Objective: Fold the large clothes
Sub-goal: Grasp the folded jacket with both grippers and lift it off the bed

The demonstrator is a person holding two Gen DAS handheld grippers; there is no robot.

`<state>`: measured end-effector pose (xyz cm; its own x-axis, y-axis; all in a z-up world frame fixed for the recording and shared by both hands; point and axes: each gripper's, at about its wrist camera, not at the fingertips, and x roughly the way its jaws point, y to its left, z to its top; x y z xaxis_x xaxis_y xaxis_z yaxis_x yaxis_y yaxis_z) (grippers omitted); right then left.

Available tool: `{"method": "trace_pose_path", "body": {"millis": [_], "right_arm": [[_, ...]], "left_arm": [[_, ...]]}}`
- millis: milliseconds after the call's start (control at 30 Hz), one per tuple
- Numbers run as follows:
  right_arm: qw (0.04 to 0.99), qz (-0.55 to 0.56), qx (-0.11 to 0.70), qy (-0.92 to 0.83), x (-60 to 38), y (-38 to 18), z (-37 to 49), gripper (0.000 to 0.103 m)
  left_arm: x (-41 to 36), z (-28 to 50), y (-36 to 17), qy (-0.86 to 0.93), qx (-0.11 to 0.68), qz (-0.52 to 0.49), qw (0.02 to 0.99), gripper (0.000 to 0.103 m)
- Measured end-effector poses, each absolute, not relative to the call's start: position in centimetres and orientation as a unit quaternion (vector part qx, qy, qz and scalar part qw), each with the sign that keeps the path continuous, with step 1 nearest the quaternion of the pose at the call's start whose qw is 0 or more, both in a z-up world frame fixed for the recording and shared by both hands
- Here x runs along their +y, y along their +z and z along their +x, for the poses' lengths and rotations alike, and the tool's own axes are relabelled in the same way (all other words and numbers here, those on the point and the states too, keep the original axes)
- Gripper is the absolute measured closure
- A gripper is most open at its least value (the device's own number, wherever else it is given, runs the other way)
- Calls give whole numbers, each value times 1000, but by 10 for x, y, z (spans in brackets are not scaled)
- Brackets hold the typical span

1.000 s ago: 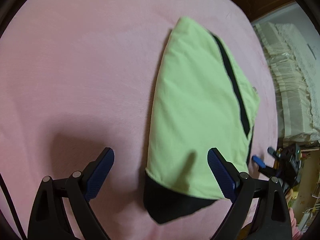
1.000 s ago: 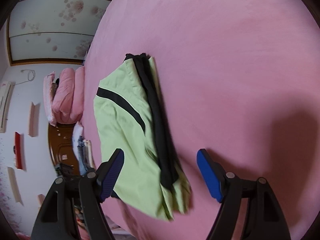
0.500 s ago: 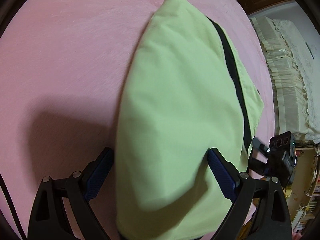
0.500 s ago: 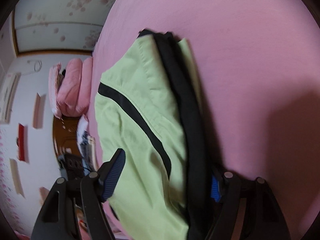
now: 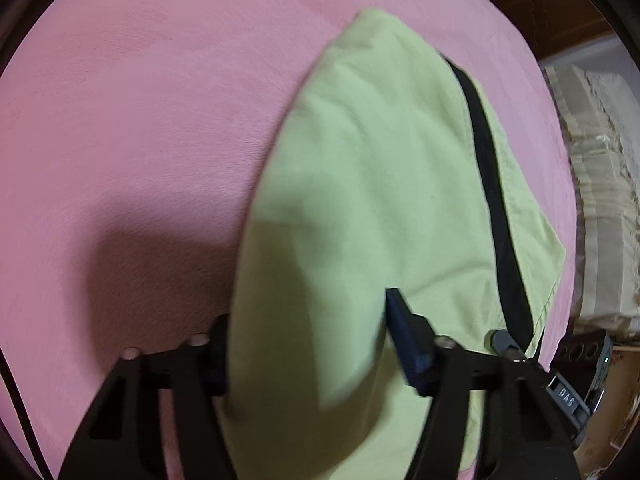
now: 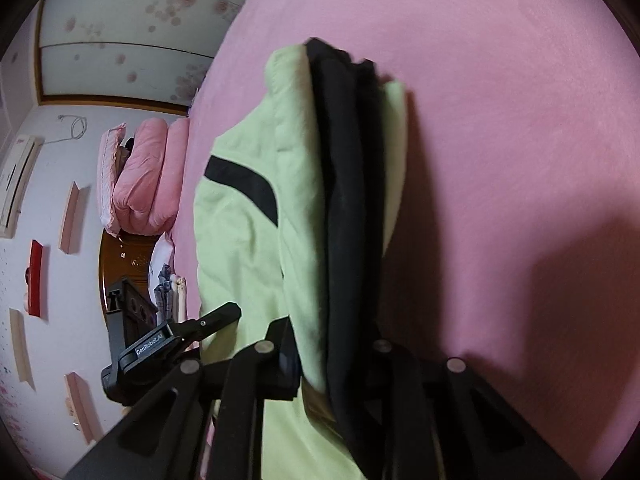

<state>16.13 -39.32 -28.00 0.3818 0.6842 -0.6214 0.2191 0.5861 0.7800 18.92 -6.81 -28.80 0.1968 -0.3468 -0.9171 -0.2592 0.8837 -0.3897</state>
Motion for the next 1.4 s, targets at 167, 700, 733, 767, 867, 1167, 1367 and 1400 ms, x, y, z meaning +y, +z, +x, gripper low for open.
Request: {"method": "trace_pose_path", "body": {"millis": [167,700,733,767,867,1167,1367,1400], "right_arm": [[737,424,502,161,-378,-258,148,91],[744,402,497,194,-290,-165,62,92],[745,399,497,194,-278,-159,57,92],[749,394,497,194,-264,-153,53,92],[757,384,492,193,-223,-138,44,92],[751,400,466,244,-72,-110,56,91],[749,379,437,323,43,-87,91,91],[744,381,434,338,61,-86,97,91]], "left_arm": [[-73,177,-267,-28,623,-244,742,68],[-27,92,-191,6,624,-255,739,72],[-18,95,-187,6,623,-256,739,72],[-10,93,-182,5,622,-256,740,72],[28,89,-166,2,613,-243,752,72],[164,89,-96,41,559,-212,801,73],[282,75,-49,94,502,-197,837,73],[300,76,-42,109,492,-194,842,73]]}}
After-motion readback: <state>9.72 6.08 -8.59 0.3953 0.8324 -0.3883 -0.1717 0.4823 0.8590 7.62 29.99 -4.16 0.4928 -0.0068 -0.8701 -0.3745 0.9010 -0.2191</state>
